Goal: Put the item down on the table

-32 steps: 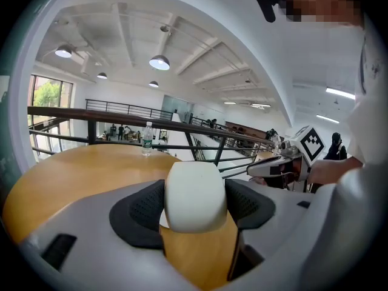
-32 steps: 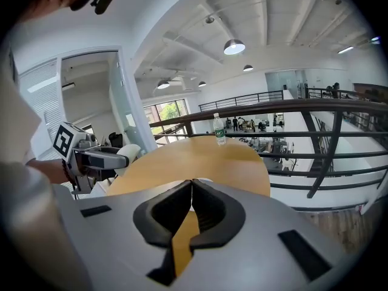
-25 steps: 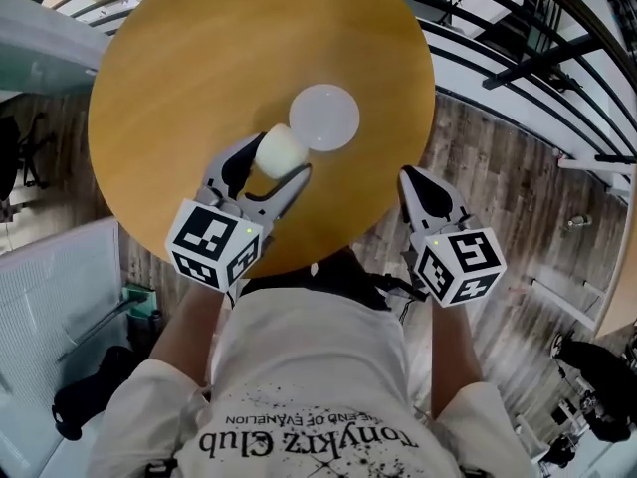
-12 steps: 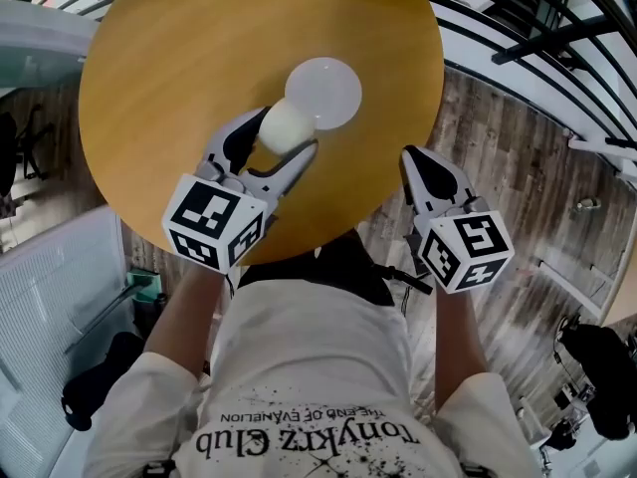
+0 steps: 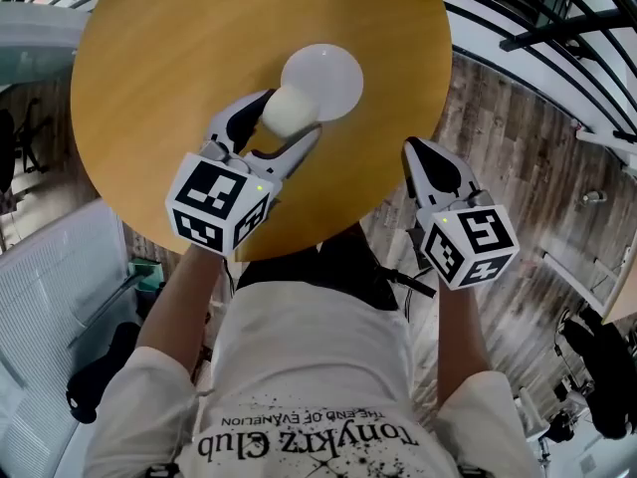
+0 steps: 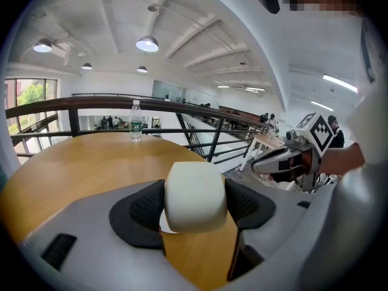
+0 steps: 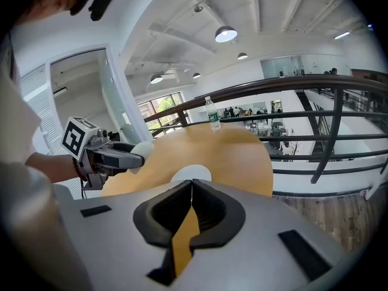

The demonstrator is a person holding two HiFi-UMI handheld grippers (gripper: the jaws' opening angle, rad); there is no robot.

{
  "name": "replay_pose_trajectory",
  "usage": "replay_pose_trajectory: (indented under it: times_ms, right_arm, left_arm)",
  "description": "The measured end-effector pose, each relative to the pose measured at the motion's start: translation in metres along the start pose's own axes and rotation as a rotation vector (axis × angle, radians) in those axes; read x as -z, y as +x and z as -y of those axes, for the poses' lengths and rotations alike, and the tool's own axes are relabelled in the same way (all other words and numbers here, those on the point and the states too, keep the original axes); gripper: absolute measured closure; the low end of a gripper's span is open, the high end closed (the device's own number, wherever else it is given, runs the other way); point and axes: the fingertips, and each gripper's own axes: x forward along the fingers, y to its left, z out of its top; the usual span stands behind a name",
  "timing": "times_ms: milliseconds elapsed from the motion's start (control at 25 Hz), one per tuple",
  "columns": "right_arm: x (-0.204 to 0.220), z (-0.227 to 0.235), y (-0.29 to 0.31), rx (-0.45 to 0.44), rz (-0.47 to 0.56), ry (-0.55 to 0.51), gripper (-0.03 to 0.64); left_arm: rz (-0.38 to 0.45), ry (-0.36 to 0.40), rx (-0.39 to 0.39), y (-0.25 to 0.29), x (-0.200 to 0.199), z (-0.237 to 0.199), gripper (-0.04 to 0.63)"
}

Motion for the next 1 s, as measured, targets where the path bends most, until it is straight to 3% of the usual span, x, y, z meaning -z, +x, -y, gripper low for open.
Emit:
replay_pose_trajectory:
  times_ms: [640,1000]
  right_arm:
    - [0.011,0.016,0.028,-0.013,-0.040,0.051,0.592]
    - [0.021,0.020,0.033,-0.013,-0.060,0.075,0.592]
  left_arm:
    - [-0.219,0.167,0.021,0.080,0.048,-0.037,0.268]
    - [-0.320,0.225,0.040,0.108,0.075,-0.044,0.268]
